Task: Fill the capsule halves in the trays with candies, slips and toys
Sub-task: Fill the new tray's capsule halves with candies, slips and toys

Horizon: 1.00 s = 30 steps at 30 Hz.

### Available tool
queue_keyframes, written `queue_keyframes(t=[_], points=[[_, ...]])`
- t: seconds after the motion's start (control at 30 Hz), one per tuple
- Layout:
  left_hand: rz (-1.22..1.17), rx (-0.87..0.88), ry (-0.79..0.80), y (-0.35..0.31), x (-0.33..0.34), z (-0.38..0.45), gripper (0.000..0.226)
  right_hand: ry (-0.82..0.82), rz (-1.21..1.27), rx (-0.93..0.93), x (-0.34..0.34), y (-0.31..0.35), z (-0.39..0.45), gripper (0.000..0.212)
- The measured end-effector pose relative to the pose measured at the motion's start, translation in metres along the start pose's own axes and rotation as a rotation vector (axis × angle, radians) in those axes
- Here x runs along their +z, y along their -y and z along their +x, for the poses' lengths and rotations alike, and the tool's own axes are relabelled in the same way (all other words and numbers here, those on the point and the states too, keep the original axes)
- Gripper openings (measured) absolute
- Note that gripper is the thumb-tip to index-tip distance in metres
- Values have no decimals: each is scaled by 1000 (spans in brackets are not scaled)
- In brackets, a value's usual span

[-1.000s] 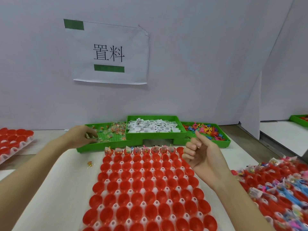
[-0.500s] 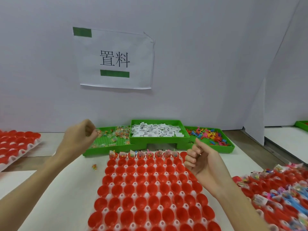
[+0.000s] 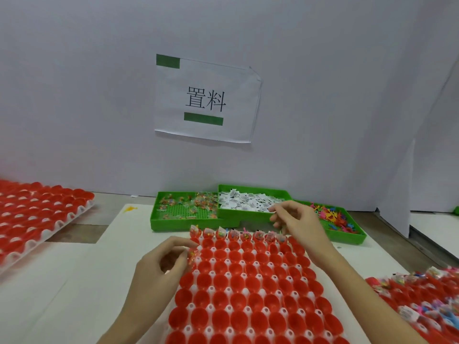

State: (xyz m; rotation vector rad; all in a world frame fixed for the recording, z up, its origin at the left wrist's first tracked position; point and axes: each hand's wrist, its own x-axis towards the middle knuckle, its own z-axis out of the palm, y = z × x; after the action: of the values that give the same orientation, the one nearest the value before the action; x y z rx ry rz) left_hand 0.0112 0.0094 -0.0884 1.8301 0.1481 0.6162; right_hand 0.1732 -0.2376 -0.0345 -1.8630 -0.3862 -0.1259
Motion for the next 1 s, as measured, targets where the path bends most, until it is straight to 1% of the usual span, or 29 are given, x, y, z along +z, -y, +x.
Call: queue_keyframes(t=[0.07,0.13,0.27,0.33,0.43,0.5,0.67,0.8,0.93,1.0], points=[[8,3,15,3,1,-3,40,19,-139,-57,6,1,24,18],[22,15,22,4,0,-5,38,49,-303,-72,13,1,48,19],[29,48,2,5,2,-5,40,109,-480,60,29,-3,91,14],[32,58,5,5,3,-6,39,124,-572,89,39,-6,105,20],[31,76,1,4,3,-7,37,111,-645,146,52,-11,113,35],[32,87,1,3,3,-8,32,105,-673,196,58,-16,115,41],[52,105,1,1,5,-8,31,98,-692,238,59,-19,120,40],[52,108,9,-1,5,-9,29,26,-626,197,53,-25,121,34],[41,103,8,-3,4,-10,24,-4,-521,150,48,-28,118,17],[42,101,8,-4,3,-10,23,-13,-483,122,46,-28,116,19]])
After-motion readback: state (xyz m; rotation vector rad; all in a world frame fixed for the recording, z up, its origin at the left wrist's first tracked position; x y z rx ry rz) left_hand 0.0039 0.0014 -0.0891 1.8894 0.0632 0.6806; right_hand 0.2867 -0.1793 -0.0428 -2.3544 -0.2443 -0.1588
